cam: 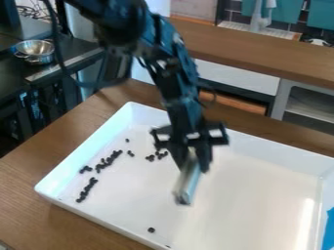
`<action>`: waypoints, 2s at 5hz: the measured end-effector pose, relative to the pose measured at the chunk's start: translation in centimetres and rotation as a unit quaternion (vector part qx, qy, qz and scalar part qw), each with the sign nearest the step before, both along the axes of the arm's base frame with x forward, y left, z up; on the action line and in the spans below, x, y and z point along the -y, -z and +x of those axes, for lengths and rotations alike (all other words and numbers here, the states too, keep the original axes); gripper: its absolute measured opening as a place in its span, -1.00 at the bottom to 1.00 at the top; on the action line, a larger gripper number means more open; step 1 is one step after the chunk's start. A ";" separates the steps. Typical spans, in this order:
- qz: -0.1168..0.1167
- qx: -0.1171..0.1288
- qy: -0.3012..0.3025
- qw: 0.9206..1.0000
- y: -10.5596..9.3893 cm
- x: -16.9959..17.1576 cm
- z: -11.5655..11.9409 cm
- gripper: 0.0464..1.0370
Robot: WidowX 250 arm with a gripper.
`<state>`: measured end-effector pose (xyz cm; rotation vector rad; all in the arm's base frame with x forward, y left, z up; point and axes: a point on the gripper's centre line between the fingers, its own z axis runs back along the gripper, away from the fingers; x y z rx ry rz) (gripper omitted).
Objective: Sweep into pile
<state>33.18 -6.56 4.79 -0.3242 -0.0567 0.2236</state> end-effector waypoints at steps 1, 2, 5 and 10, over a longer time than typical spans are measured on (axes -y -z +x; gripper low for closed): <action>0.022 0.015 -0.008 1.000 2.7 0.4 0.1 -0.33; 0.041 0.019 -0.005 0.999 5.2 0.0 -0.6 -0.33; 0.049 0.039 0.008 0.998 6.2 -3.1 -2.4 -0.33; 0.148 0.067 0.026 0.986 6.5 -15.2 -2.1 -0.33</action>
